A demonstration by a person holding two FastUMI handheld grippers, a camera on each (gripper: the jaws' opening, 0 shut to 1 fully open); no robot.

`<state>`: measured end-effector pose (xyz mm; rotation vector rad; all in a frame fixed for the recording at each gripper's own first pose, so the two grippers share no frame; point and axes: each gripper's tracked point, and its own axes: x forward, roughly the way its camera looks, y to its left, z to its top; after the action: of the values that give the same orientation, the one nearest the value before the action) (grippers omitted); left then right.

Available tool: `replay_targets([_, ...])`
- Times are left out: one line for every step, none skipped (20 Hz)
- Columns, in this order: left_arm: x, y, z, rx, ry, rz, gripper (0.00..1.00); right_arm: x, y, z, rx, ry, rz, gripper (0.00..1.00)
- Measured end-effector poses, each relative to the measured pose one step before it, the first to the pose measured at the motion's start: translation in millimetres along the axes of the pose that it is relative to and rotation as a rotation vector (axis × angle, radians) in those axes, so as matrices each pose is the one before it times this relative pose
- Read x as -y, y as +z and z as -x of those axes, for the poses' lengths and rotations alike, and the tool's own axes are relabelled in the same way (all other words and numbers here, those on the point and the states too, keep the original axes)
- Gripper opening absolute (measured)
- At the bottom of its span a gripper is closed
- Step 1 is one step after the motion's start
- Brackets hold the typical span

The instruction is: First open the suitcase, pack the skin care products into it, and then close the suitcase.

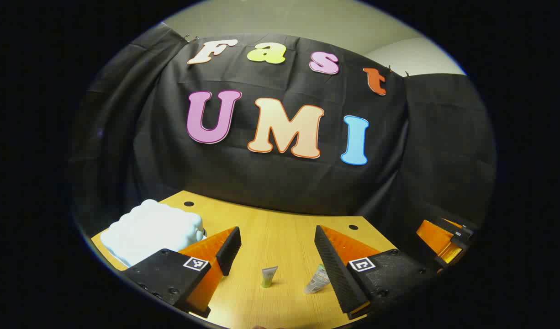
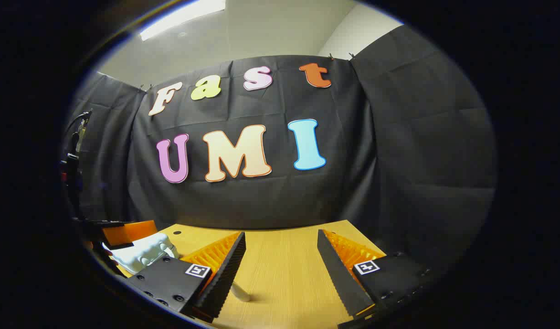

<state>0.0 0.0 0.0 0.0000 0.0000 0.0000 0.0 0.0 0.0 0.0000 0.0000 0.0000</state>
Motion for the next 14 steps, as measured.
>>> replay_targets([-3.91,-1.69,0.24,-0.00612,0.01168,0.00306,0.95,0.82,-2.38,-0.6,-0.00542,0.00059,-0.00176,0.98])
replay_targets([-4.07,-0.86,-0.14,-0.00312,0.01322,-0.00077,0.95,2.21,-2.08,-0.7,-0.00669,-0.00137,-0.00467,0.98])
replay_targets([-4.6,-0.06,-0.23,-0.00039,0.01502,-0.00652,0.95,2.3,-2.4,-0.2,-0.00501,-0.0014,-0.00552,0.98])
replay_targets([-5.77,0.17,-1.72,-0.00163,0.01477,-0.00698,0.96,2.41,-0.13,-0.66,-0.00429,-0.00205,-0.00495,0.98])
replay_targets([-5.43,-0.45,-2.26,-0.0056,0.01076,-0.00149,0.95,3.08,-1.73,0.04,-0.00438,-0.00333,-0.00368,0.98])
replay_targets([-4.94,-2.99,-3.41,-0.01169,0.00836,0.00473,0.95,3.7,-2.13,0.29,-0.00656,-0.00425,-0.00251,0.98])
replay_targets([-6.03,-3.12,-3.05,-0.01535,0.0082,0.0058,0.94,4.16,-3.64,-0.06,-0.00608,-0.00558,-0.00097,0.98])
replay_targets([-6.51,-1.66,-5.24,-0.01504,0.00834,0.00148,0.95,3.7,-1.41,0.89,-0.0045,-0.00618,0.00026,0.98])
replay_targets([-6.58,-3.5,-4.31,-0.01638,0.00955,-0.00379,0.95,5.42,-1.48,2.17,-0.00038,-0.00831,0.00048,0.98])
replay_targets([-7.27,-4.14,-5.33,-0.01868,0.01376,-0.00937,0.96,5.26,-1.21,1.49,0.00084,-0.00882,-0.00054,0.98])
replay_targets([-7.03,-4.63,-6.15,-0.01982,0.01346,-0.00682,0.96,4.21,-0.5,0.37,-0.00055,-0.0074,-0.00144,0.98])
replay_targets([-7.37,-5.6,-6.83,-0.02039,0.01072,-0.00144,0.96,5.18,-1.3,0.61,-0.00268,-0.00921,-0.00244,0.98])
replay_targets([-5.24,-7.1,-6.86,-0.02391,0.00957,0.0033,0.96,5.23,-2.86,1.54,-0.00548,-0.00867,-0.00424,0.98])
replay_targets([-5.18,-7.49,-6.6,-0.0356,0.01062,-0.00069,0.95,4.57,-1.52,0.99,-0.00546,-0.00921,-0.00474,0.98])
